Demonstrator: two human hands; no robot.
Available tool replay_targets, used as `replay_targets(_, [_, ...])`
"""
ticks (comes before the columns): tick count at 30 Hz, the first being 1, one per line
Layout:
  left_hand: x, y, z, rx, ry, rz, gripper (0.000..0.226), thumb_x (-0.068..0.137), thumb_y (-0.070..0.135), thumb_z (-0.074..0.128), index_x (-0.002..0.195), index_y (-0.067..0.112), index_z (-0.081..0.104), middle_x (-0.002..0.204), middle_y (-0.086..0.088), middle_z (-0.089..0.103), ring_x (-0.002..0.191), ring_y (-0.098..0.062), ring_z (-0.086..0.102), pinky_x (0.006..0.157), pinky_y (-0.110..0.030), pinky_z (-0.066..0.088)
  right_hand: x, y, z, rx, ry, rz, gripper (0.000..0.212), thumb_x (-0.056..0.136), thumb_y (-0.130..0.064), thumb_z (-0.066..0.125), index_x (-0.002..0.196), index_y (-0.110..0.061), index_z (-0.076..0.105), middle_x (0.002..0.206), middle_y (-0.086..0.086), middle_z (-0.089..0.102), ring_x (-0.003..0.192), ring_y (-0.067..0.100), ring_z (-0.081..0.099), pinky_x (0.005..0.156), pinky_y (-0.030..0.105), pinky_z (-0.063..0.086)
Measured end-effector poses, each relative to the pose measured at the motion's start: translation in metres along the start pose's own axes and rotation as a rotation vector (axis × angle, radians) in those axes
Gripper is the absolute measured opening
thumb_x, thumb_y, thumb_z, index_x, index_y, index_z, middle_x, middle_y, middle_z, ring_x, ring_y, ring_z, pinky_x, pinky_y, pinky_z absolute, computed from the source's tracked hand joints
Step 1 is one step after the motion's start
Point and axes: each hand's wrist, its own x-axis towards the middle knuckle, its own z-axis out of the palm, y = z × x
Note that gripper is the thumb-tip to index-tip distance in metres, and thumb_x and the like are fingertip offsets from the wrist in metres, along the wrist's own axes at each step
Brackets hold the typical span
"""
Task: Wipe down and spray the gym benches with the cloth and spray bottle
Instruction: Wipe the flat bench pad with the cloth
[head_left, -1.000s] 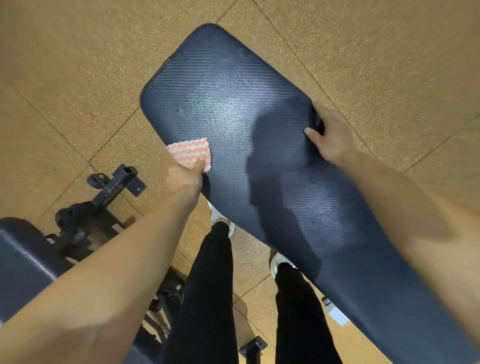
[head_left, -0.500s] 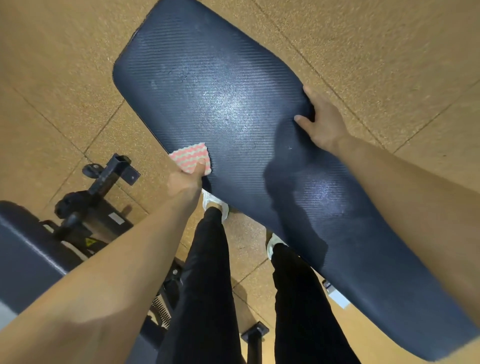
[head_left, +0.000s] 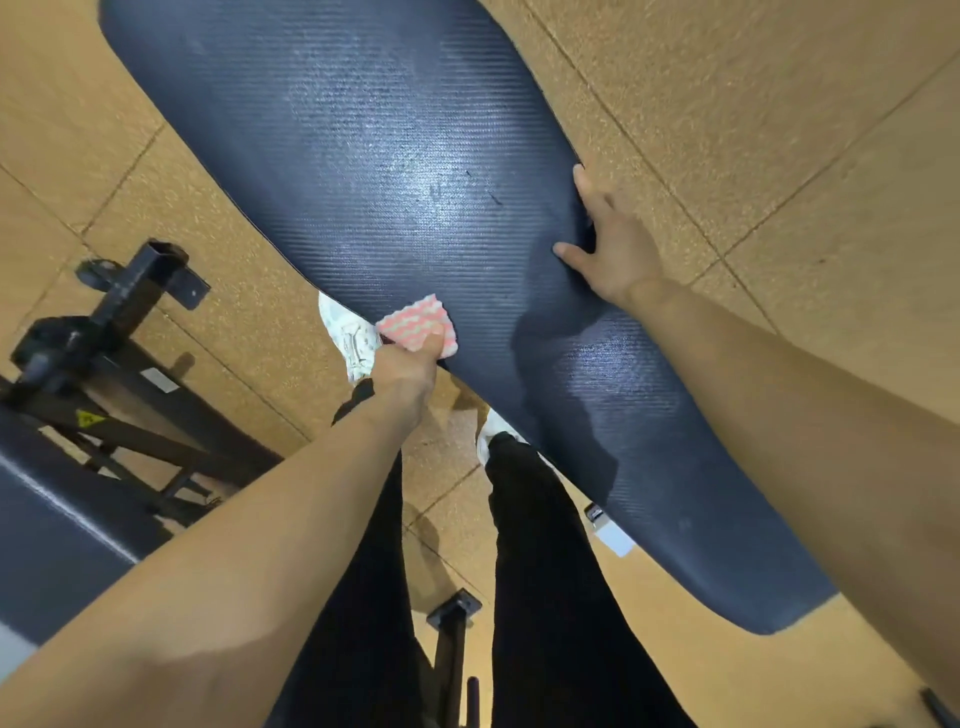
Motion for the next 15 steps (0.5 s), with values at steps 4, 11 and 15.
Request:
replay_targets(4, [0.004, -0.003, 0.003, 0.002, 0.004, 0.058, 0.046, 0.084, 0.048, 0.076, 0.106, 0.009, 0.069, 0.104, -0.005, 0.074, 0.099, -0.027, 0.071, 0.095, -0.041, 0.058, -0.001, -0.001, 0.001, -0.044, 0.025, 0.028, 0.088, 0.095, -0.042, 0.067, 0.160, -0.042, 0.009, 0.155, 0.002, 0.035, 0.130, 0.023, 0.049, 0.100, 0.038, 0.048])
replay_targets(11, [0.023, -0.020, 0.006, -0.077, -0.021, 0.012, 0.057, 0.059, 0.062, 0.083, 0.095, 0.020, 0.070, 0.095, 0.001, 0.075, 0.091, -0.024, 0.073, 0.089, -0.042, 0.062, -0.023, -0.013, 0.002, -0.161, 0.109, 0.083, 0.080, 0.095, -0.046, 0.063, 0.161, -0.029, 0.022, 0.155, 0.005, 0.036, 0.134, 0.029, 0.045, 0.109, 0.047, 0.043])
replay_targets(15, [0.019, -0.041, 0.016, 0.047, -0.095, 0.052, 0.082, 0.054, 0.075, 0.082, 0.116, 0.024, 0.070, 0.110, 0.002, 0.075, 0.101, -0.025, 0.072, 0.094, -0.046, 0.060, -0.091, -0.013, 0.033, -0.047, 0.223, 0.111, 0.061, 0.095, -0.037, 0.063, 0.149, -0.016, 0.047, 0.141, 0.010, 0.048, 0.127, 0.033, 0.045, 0.107, 0.044, 0.041])
